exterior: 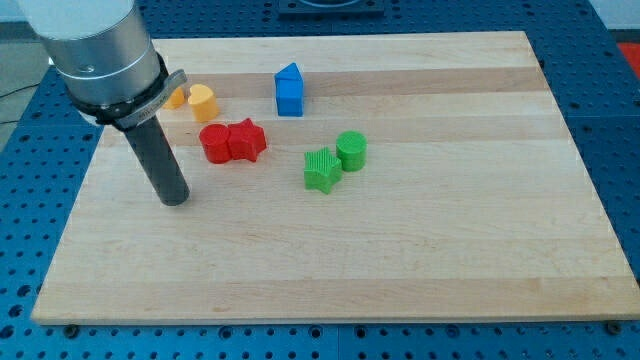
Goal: Push the green circle to the right side of the board
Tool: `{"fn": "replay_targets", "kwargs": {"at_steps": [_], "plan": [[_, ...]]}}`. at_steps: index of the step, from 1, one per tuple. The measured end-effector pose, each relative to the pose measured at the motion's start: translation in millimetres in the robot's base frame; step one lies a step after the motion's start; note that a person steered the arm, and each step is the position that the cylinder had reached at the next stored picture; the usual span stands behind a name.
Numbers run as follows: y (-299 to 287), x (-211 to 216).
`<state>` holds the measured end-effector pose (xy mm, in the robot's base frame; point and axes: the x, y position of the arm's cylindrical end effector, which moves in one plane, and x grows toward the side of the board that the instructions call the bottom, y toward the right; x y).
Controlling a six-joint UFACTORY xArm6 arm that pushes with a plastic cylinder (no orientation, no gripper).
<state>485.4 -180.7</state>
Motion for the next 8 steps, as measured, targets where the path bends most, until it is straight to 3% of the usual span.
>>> {"fn": "replay_targets", "kwargs": {"at_steps": [2, 3, 6, 7, 8], "plan": [[19.1, 1.6], [72.5, -53.6], [270.0, -51.3], [312.1, -32.1], [300.1, 63.2]]}}
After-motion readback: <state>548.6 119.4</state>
